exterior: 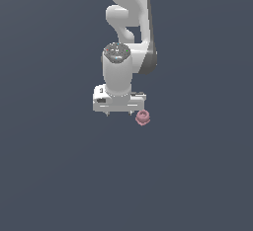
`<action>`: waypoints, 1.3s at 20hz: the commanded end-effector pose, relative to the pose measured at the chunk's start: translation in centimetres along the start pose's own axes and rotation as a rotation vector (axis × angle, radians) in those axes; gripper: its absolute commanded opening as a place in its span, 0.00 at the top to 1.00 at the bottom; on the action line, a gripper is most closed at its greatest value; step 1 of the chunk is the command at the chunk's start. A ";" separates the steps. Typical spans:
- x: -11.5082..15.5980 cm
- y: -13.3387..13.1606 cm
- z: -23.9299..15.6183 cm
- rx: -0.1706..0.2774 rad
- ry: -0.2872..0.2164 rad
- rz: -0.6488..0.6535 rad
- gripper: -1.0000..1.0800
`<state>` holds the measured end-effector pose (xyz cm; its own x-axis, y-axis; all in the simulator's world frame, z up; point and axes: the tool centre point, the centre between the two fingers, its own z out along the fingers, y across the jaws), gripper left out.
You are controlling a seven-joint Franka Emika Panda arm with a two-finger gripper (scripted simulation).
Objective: Pick up the object and move it to a goal position.
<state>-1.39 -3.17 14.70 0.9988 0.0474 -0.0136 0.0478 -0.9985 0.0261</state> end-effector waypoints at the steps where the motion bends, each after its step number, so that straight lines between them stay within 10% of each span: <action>1: -0.3 -1.3 0.7 0.001 0.001 -0.061 0.04; 14: -3.6 -10.3 4.7 0.016 0.016 -0.481 0.04; 26: -4.6 -12.2 5.6 0.021 0.020 -0.572 0.04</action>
<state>-6.62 8.64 8.96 0.8137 0.5813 -0.0007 0.5813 -0.8137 0.0000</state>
